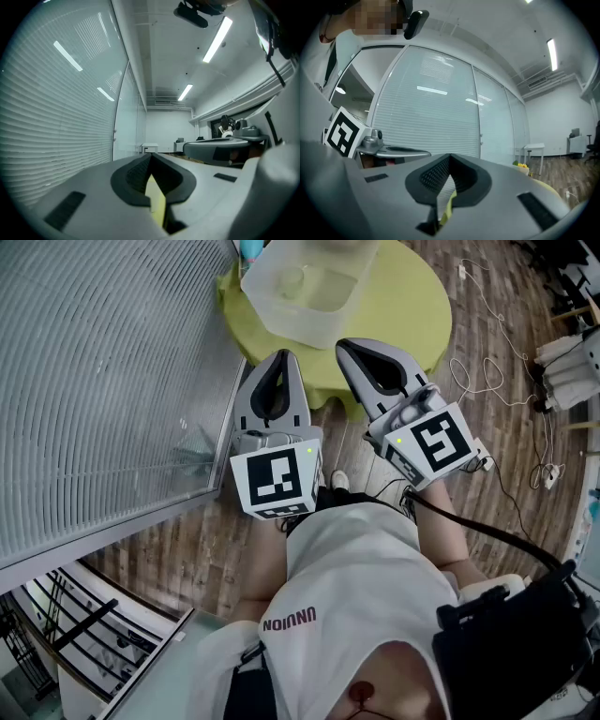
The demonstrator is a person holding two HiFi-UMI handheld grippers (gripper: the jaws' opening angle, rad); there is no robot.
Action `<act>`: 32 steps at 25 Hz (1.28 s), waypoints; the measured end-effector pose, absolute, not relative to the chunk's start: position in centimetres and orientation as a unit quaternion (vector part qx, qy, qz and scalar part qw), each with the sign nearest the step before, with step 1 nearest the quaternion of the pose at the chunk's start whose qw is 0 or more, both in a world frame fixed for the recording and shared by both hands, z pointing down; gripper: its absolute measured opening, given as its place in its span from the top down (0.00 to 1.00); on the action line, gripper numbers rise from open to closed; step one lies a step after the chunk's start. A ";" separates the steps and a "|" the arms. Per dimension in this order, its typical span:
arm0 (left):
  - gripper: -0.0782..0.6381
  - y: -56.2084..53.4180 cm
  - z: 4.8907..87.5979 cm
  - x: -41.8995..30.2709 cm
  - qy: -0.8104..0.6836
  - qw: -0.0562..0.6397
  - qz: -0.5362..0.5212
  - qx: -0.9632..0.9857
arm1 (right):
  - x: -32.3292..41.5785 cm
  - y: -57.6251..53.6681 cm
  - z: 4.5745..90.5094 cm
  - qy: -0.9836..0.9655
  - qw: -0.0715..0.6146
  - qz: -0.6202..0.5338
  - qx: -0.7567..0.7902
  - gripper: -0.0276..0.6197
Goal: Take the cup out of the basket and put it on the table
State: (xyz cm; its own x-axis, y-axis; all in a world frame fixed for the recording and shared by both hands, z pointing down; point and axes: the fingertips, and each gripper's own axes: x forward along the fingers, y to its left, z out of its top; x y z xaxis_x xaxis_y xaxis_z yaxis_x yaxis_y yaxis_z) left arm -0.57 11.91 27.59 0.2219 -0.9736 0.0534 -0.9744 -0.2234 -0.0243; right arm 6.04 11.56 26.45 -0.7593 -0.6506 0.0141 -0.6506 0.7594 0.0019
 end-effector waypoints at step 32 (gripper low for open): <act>0.87 12.0 27.5 -3.1 -0.605 0.004 0.017 0.796 | 3.8 11.5 26.6 -0.930 0.022 -0.025 0.367 0.93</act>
